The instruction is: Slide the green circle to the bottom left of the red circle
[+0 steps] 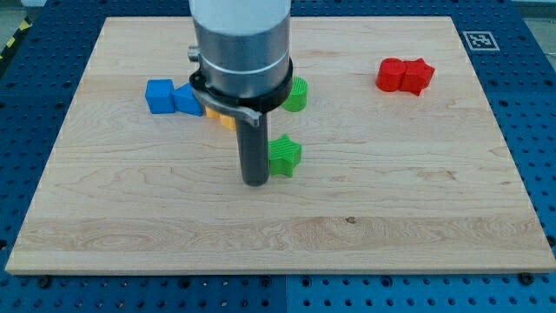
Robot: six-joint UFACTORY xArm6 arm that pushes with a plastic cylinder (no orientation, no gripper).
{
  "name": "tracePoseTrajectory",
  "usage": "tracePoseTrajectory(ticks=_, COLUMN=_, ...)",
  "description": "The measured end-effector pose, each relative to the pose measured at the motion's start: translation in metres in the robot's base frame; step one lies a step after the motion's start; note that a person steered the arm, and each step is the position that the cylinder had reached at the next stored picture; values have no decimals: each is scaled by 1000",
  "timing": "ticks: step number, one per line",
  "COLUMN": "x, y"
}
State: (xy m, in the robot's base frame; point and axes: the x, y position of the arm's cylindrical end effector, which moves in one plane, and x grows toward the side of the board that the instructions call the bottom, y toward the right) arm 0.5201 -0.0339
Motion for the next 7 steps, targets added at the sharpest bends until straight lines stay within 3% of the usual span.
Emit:
tracePoseTrajectory(ticks=2, x=-54, y=-11)
tracePoseTrajectory(ticks=7, x=-156, y=32)
